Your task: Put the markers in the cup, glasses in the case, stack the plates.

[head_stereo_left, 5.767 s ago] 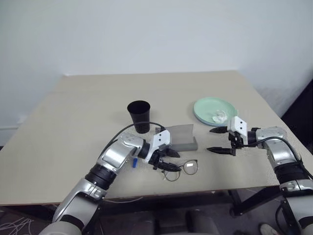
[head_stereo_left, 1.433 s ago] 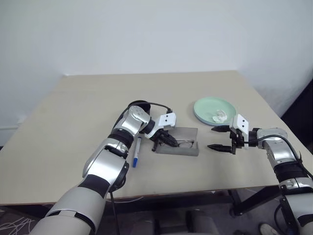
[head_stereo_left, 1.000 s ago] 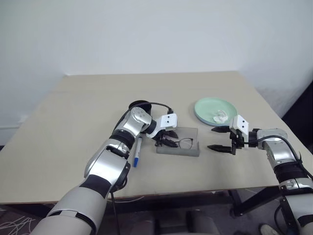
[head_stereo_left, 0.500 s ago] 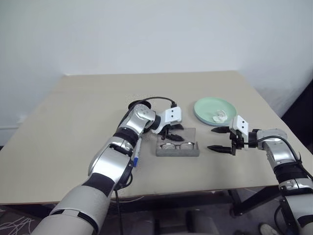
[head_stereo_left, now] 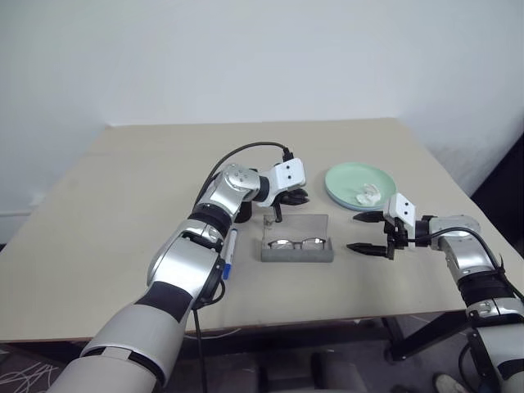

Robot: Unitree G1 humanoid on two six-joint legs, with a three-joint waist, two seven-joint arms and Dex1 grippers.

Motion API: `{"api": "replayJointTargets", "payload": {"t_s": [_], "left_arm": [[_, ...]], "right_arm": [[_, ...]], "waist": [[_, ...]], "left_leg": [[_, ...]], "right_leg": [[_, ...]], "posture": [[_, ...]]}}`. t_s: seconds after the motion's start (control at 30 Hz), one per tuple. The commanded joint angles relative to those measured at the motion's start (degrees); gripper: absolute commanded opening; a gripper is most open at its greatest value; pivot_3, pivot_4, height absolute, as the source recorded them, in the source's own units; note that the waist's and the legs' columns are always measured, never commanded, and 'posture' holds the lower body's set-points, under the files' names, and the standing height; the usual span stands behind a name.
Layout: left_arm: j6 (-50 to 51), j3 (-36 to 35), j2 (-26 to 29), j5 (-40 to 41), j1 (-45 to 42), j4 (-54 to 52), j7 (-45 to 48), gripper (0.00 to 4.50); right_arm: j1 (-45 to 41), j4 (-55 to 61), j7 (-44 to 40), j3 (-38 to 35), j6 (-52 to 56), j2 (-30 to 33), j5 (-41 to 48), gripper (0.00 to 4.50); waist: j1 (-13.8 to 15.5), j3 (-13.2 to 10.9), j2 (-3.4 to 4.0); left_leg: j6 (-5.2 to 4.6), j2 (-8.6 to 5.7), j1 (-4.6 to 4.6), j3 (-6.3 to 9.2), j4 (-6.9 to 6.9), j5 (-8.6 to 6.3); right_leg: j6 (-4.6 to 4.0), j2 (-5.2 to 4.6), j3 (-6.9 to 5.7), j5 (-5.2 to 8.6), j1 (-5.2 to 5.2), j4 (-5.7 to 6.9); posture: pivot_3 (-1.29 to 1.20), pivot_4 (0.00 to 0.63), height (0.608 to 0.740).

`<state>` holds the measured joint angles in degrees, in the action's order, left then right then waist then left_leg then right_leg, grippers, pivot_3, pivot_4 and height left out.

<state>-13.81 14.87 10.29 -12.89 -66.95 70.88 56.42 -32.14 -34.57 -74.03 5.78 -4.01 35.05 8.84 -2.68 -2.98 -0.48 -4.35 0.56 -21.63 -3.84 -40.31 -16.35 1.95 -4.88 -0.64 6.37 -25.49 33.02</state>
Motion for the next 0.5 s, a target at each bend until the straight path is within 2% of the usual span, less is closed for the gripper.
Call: {"api": "replayJointTargets", "payload": {"t_s": [0.03,0.3,0.5], "left_arm": [[-0.58,1.89,-0.33,-3.03,-1.27,0.46,-3.93,0.07],[-0.36,6.16,-1.24,-8.53,-0.71,2.37,-7.79,0.07],[0.51,7.44,-0.92,-10.08,-0.45,3.03,-4.22,0.07]], "right_arm": [[-1.75,0.27,0.05,-1.02,-0.94,0.12,0.36,4.37],[-1.63,0.64,0.19,-1.14,-0.85,0.17,0.52,4.37],[-1.52,1.05,0.39,-1.31,-0.64,0.22,0.71,4.37]], "waist": [[0.0,0.0,0.0],[0.01,0.0,0.0],[-0.04,0.0,0.0]], "left_leg": [[0.0,0.0,0.0,-0.02,0.0,0.0],[0.01,-0.01,-0.01,-0.03,0.0,-0.01],[0.02,0.01,0.02,-0.05,0.01,-0.01]], "right_leg": [[0.0,0.0,0.0,0.0,0.0,0.0],[0.01,0.0,0.0,0.0,0.0,-0.01],[0.0,0.0,0.0,0.0,0.0,0.0]], "posture": [[0.0,0.0,0.733],[0.0,0.0,0.733],[0.0,0.0,0.733]]}}
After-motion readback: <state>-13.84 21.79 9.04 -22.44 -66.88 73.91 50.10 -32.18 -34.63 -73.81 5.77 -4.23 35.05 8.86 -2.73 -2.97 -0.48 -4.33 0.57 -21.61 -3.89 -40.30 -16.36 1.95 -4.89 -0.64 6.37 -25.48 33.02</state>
